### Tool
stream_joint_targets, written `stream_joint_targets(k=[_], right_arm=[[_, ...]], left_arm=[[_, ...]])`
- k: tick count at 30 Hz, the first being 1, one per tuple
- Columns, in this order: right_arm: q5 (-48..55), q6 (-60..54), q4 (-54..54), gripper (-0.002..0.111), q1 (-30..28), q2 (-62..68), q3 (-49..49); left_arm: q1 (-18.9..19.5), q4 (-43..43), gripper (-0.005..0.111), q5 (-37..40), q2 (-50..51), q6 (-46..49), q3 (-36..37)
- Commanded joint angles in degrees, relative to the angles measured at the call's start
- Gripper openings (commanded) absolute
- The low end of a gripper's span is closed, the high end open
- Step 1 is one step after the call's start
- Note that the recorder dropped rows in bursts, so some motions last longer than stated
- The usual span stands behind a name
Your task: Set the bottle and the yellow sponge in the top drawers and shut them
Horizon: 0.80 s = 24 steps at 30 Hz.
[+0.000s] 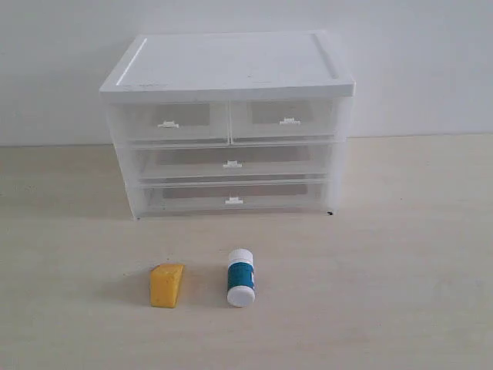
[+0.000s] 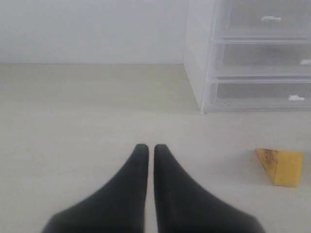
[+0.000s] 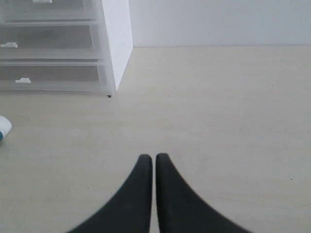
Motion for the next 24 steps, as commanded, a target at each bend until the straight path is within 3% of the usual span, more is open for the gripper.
stream_joint_targets(k=[1, 13, 19, 24], right_arm=[[-0.25, -0.13, -0.34, 0.0, -0.32, -0.38, -0.02], [-0.25, -0.13, -0.34, 0.0, -0.32, -0.38, -0.02], [-0.25, -0.13, -0.34, 0.0, -0.32, -0.38, -0.02], [-0.25, -0.13, -0.34, 0.0, -0.32, -0.38, -0.02]], left_arm=[[0.05, -0.55, 0.004, -0.06, -0.13, 0.16, 0.2], [0.05, -0.27, 0.004, -0.17, -0.13, 0.16, 0.2], [0.05, 3.18, 0.004, -5.99, -0.13, 1.47, 0.2], [0.05, -8.22, 0.004, -11.29, -0.13, -3.37, 0.2]])
